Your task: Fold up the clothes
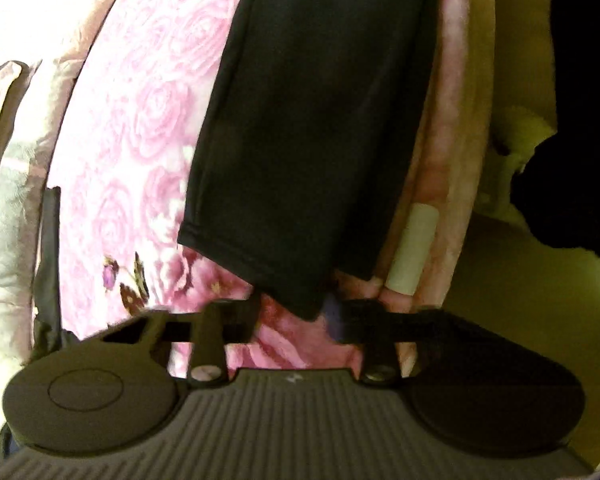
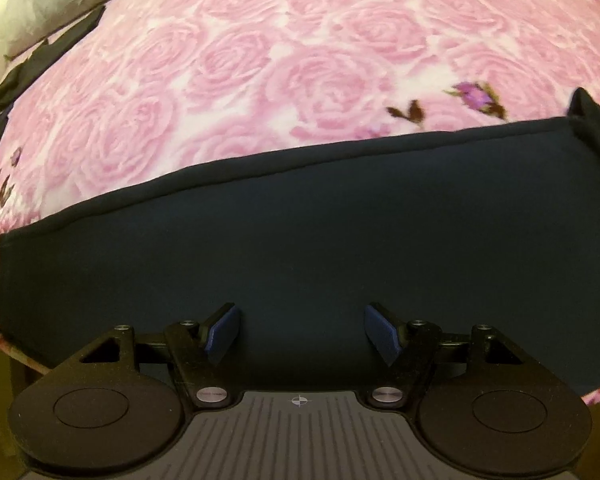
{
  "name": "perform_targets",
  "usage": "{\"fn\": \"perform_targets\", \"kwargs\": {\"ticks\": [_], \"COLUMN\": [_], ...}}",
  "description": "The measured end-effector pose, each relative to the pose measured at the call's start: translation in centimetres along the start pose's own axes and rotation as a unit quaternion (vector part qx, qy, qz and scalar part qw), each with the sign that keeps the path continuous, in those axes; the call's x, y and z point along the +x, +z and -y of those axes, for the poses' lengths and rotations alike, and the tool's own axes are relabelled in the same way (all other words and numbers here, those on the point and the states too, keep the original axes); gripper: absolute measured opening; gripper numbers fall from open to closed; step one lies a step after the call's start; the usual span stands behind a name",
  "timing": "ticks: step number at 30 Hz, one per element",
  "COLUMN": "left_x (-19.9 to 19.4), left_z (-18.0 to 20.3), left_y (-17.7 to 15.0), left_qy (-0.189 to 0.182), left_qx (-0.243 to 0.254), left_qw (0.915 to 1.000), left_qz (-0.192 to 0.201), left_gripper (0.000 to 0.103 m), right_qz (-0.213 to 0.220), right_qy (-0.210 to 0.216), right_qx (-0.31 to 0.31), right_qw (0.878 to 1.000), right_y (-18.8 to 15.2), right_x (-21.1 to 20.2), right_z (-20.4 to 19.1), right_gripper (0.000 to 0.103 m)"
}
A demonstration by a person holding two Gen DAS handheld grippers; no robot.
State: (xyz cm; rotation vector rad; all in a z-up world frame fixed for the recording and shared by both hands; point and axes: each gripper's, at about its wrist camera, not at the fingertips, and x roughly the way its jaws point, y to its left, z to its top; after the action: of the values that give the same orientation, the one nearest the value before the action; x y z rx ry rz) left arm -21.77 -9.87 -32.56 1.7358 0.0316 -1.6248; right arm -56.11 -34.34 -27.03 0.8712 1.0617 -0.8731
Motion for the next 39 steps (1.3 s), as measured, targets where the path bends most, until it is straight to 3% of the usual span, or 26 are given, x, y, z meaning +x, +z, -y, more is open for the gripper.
{"fn": "perform_targets", "kwargs": {"ticks": [5, 11, 17, 21, 27, 31, 36, 39], "left_x": [-2.3, -1.9, -1.5, -1.7, -3.9, -4.6, -4.3, -4.0], "left_z": [0.2, 1.3, 1.6, 0.3, -2.0, -5.1, -8.4, -9.0], "left_y": [-0.2, -0.2, -0.9, -0.2, 0.2, 0.9, 5.3, 9.9], "left_qy": [0.012, 0.011, -0.007, -0.028, -0.078, -0.099, -0.096, -0.094], "left_qx": [0.001, 0.015, 0.044, 0.036, 0.032, 0.013, 0.023, 0.041], "left_qw": [0.9998, 0.9998, 0.999, 0.9989, 0.9964, 0.9949, 0.9948, 0.9933], "left_qz": [0.014, 0.005, -0.003, -0.004, 0.003, 0.003, 0.028, 0.054], "left_gripper": [0.005, 0.005, 0.005, 0.009, 0.026, 0.026, 0.026, 0.026], "right_qz": [0.016, 0.023, 0.033, 0.045, 0.101, 0.14, 0.19, 0.214], "right_qy": [-0.005, -0.01, -0.011, -0.017, -0.061, -0.098, -0.123, -0.126], "right_qx": [0.032, 0.057, 0.103, 0.162, 0.291, 0.368, 0.429, 0.44], "right_qw": [0.999, 0.998, 0.994, 0.986, 0.949, 0.914, 0.874, 0.863], "right_y": [-1.1, -2.8, -4.9, -6.3, -7.9, -8.8, -9.4, -8.8], "right_x": [-1.3, -2.5, -3.7, -5.3, -9.9, -12.8, -16.0, -16.9], "right_z": [1.9, 3.4, 4.4, 6.3, 12.9, 18.1, 24.2, 27.3], "right_gripper": [0.073, 0.073, 0.073, 0.073, 0.073, 0.073, 0.073, 0.072]}}
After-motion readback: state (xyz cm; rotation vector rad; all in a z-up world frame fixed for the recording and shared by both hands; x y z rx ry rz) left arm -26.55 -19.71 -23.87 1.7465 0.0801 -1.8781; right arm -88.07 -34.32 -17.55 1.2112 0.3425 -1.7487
